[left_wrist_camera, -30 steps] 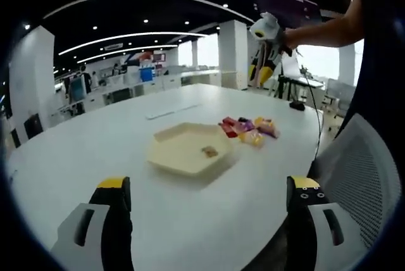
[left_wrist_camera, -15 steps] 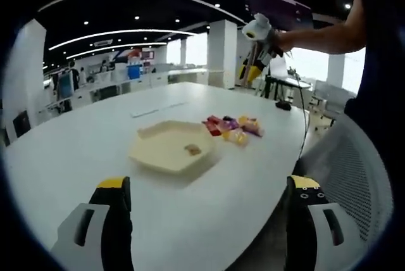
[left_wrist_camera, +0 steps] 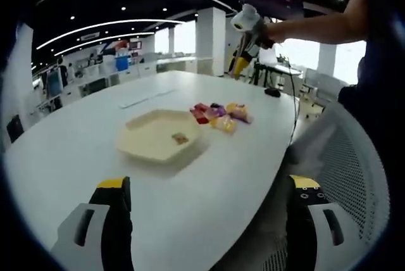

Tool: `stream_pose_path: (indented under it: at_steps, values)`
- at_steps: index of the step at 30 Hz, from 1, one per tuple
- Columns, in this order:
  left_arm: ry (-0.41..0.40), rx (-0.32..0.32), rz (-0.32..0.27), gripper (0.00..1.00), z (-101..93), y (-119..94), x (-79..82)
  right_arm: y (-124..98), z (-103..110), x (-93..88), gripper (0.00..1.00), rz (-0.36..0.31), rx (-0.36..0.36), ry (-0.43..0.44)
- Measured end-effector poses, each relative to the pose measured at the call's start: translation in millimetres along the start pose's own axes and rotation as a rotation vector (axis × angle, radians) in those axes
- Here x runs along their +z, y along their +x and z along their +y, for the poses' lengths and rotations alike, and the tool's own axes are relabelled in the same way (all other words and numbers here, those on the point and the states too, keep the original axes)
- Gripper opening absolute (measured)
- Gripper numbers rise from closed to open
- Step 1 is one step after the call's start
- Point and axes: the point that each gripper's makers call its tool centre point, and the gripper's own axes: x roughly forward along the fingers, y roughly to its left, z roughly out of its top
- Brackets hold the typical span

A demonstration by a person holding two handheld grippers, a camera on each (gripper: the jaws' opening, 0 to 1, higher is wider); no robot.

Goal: Place the target food into the container with the food tongs after gripping and lifting it, then release it inside without dropping or visibly crushing the food.

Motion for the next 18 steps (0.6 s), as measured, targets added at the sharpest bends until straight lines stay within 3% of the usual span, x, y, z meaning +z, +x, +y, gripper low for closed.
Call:
stream_pose_path:
  at_steps: [4,9,18]
  values:
    - [-0.009,0.026,-0.033,1.0,5.7,-3,8.1,3,-4,-3.7,0.23,-0.004,-0.012,0.019]
    - [-0.008,0.033,-0.036,1.0,7.3,-3,7.2,12,0,-9.2,0.24,0.005,-0.012,0.019]
    - [0.0,0.061,-0.041,1.0,12.8,-5,8.0,25,-2,-16.1,0.23,0.009,-0.016,0.092]
